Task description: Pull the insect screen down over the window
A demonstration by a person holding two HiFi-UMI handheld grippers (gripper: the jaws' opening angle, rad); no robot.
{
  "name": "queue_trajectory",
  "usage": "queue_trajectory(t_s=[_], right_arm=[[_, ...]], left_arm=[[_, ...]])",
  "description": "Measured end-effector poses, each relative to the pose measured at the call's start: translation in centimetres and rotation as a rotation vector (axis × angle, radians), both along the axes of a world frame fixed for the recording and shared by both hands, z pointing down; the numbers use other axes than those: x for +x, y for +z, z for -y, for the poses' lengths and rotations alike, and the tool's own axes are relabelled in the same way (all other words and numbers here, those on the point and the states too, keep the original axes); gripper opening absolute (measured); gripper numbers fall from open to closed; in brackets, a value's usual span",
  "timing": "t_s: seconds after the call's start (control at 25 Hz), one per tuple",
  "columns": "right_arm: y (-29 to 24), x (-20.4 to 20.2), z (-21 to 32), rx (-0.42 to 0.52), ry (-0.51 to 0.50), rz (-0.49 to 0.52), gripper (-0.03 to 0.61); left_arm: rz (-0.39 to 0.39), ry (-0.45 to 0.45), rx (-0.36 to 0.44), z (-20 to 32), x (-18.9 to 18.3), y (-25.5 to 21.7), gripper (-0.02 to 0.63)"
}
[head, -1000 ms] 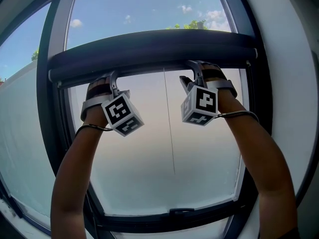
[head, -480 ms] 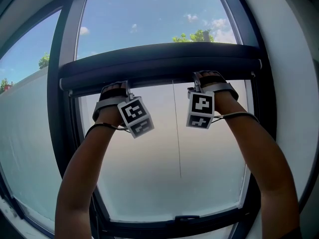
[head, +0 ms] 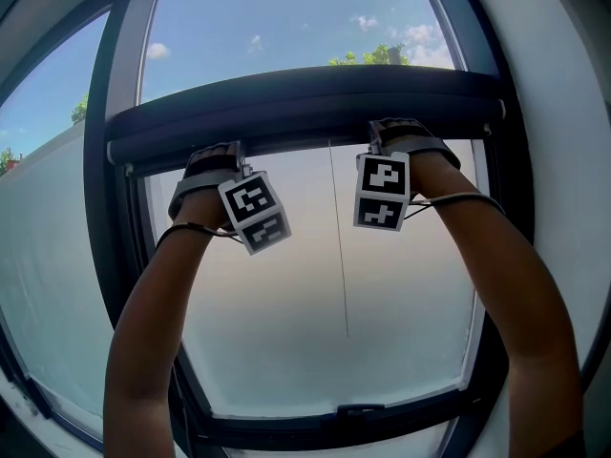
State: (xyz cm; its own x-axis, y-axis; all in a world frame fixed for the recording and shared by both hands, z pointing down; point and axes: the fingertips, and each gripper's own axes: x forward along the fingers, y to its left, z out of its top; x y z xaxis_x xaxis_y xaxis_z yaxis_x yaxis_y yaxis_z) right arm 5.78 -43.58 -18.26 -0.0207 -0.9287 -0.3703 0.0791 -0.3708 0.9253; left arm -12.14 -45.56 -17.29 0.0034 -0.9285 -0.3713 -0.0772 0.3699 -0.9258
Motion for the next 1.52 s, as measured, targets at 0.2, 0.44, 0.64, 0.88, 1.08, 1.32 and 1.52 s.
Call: queue_trajectory(t_s=[0.2, 0.44, 0.64, 0.88, 1.08, 1.32, 1.52], right_arm=[[0.7, -0.2, -0.3, -0.07, 0.014, -0.006, 0.183], [2.4, -0.2, -0.8, -0.113, 0.023, -0.007, 0.183], [3.7, -0.1, -0.6, -0.151, 0.024, -0.007, 0.183], [4.5, 0.1, -0.8, -0.19, 0.048, -0.064, 0.183], [8.5, 0.5, -1.0, -0.226, 0.032, -0.094, 0.183], [11.6, 0.2, -1.1, -0.251, -0.015, -0.062, 0.183], [14.1, 0.3, -1.3, -0.271, -0.017, -0.063, 0.183]], left_arm=[[0.006, 0.04, -0.022, -0.5, 0.0, 0.5, 0.311], [0.001, 0.06, -0.103, -0.7, 0.1, 2.4, 0.311], [0.033, 0.052, -0.164, -0.8, 0.1, 3.9, 0.311], [0.062, 0.054, -0.167, -0.8, 0.1, 4.7, 0.311], [0.081, 0.055, -0.274, -1.4, 0.3, 8.9, 0.31], [0.079, 0.054, -0.295, -1.6, 0.2, 12.0, 0.31], [0.076, 0.079, -0.31, -1.8, 0.4, 14.5, 0.273]])
